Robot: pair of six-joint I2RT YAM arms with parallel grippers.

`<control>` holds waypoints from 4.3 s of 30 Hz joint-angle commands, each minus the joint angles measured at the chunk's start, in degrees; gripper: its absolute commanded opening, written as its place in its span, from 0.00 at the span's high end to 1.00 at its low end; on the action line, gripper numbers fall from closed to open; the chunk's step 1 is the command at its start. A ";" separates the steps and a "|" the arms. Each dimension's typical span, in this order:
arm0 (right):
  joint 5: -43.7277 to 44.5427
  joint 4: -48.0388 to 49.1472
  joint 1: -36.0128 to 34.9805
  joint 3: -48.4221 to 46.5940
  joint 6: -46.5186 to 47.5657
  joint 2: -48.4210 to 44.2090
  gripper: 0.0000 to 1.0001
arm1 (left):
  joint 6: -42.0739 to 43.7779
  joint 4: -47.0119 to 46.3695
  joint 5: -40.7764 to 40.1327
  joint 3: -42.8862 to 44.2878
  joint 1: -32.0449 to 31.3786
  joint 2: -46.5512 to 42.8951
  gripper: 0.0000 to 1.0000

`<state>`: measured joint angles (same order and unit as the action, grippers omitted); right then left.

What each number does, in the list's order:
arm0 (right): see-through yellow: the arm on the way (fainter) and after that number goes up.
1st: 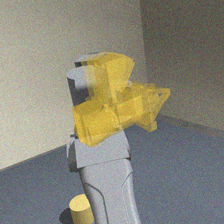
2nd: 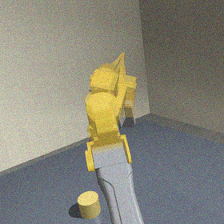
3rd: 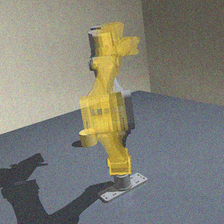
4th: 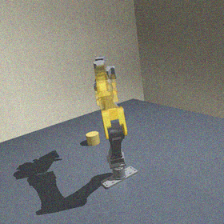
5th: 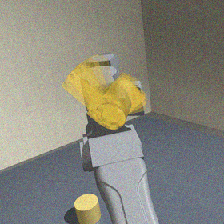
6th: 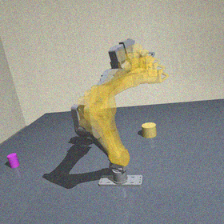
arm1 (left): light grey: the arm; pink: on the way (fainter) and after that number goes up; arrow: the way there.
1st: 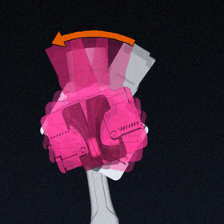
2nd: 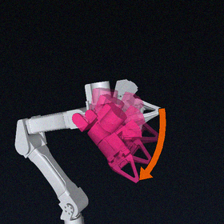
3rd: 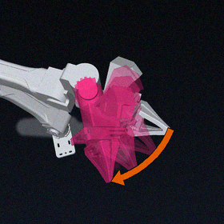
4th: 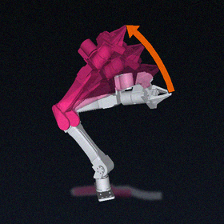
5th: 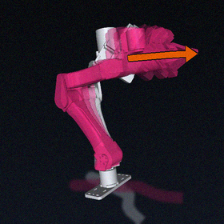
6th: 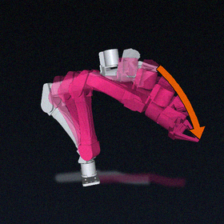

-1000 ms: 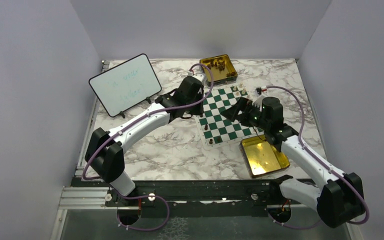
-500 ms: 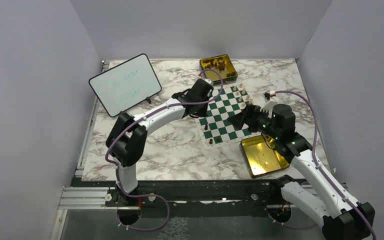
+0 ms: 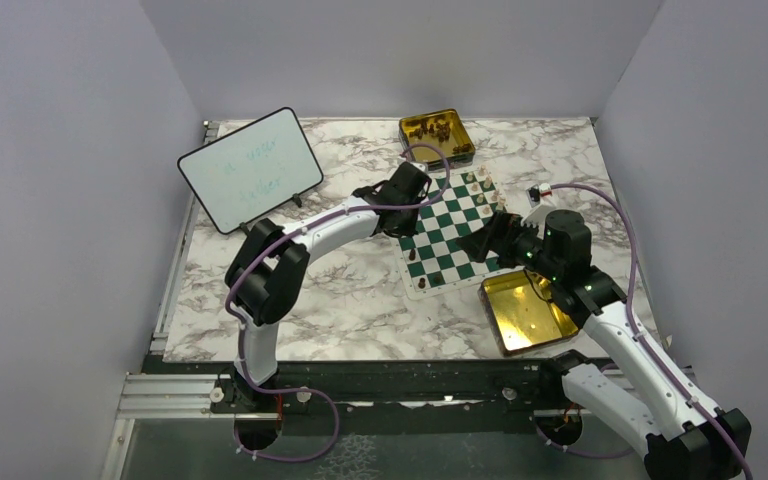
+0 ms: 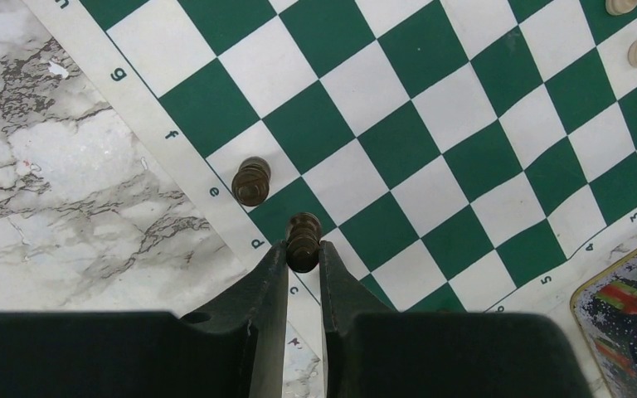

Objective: Set up the chess pieces on the board
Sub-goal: Place the chess piece on the chessboard, then pick up the chess piece from the storage box.

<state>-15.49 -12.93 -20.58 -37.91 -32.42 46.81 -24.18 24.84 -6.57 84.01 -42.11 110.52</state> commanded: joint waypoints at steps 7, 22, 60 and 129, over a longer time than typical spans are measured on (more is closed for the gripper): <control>1.03 -0.32 -0.18 0.63 1.18 -1.42 0.00 | -0.78 -2.51 -2.38 0.04 -0.98 0.84 0.91; 1.51 -0.96 -0.24 0.56 1.36 -1.72 0.00 | -1.10 -3.16 -3.14 -2.31 -1.40 1.59 0.91; 1.22 -1.77 -0.21 0.74 1.31 -3.25 0.00 | -0.40 -5.75 -3.44 -4.70 -1.49 2.77 0.85; 5.01 -3.26 -3.40 -15.00 7.19 25.80 0.32 | 5.90 3.26 18.42 -25.12 26.90 -38.17 0.01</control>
<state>-13.23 -15.14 -21.50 -48.86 -26.85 69.14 -21.78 26.35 11.09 61.84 -14.94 77.25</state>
